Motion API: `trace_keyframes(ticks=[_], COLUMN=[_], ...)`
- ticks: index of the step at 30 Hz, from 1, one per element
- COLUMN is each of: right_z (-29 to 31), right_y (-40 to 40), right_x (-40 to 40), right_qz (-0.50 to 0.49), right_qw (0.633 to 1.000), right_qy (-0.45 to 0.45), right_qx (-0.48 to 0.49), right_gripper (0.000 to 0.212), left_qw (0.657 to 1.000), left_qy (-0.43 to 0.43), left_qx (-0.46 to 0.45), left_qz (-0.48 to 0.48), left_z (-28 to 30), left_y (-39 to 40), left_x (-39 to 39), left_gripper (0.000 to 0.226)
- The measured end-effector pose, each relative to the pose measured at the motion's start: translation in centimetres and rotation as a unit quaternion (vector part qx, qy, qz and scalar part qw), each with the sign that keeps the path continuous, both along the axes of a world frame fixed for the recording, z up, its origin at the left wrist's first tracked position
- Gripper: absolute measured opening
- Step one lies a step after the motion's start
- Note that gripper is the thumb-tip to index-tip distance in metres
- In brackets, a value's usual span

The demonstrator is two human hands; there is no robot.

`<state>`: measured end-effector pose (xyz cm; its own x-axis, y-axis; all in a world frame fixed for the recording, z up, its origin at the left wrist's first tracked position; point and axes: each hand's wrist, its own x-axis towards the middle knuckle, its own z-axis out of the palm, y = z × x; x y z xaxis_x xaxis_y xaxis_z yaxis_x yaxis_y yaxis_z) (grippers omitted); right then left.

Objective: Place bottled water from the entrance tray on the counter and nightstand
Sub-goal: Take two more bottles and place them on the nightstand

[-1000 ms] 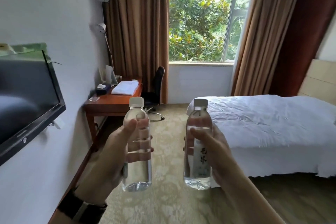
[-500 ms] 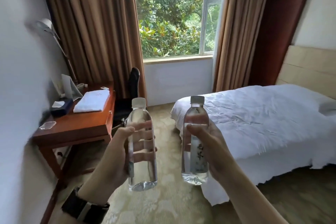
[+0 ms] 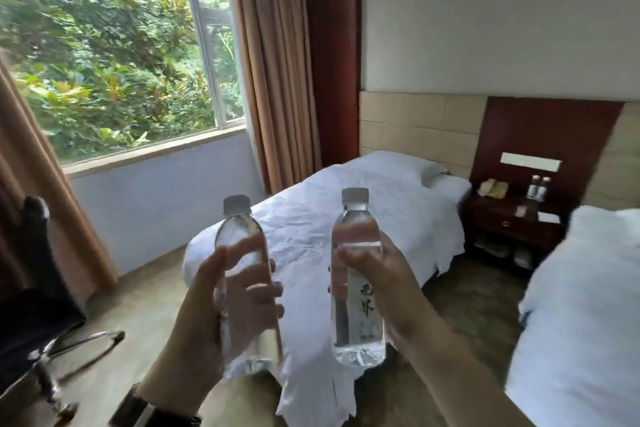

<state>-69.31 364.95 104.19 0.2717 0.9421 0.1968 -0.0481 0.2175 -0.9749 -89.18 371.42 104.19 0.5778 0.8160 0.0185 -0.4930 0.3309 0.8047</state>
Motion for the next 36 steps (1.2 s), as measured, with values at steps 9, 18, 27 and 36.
trace_keyframes(ticks=[9, 18, 27, 36], right_z=[-2.3, -1.8, -2.4, -5.5], right_y=[2.7, 13.5, 20.4, 25.3], right_x=[14.4, 26.5, 42.0, 65.5], right_qz=[-0.221, -0.328, -0.442, -0.463], right_qw=[0.974, 0.944, 0.896, 0.884], right_qy=[0.020, -0.013, 0.003, 0.032], right_qx=[-0.036, -0.033, -0.038, -0.054], right_gripper=[0.033, 0.019, 0.036, 0.049], left_qw=[0.972, 0.954, 0.908, 0.906], left_qy=[0.066, 0.047, 0.088, 0.116], left_qx=[-0.005, 0.032, 0.059, 0.141], left_qz=[-0.227, -0.293, -0.405, -0.382], left_z=[-0.4, -1.2, -1.6, -3.4], left_y=[10.3, 23.9, 32.7, 37.7], left_x=[19.7, 35.4, 54.2, 77.7], left_gripper=[0.060, 0.061, 0.075, 0.066])
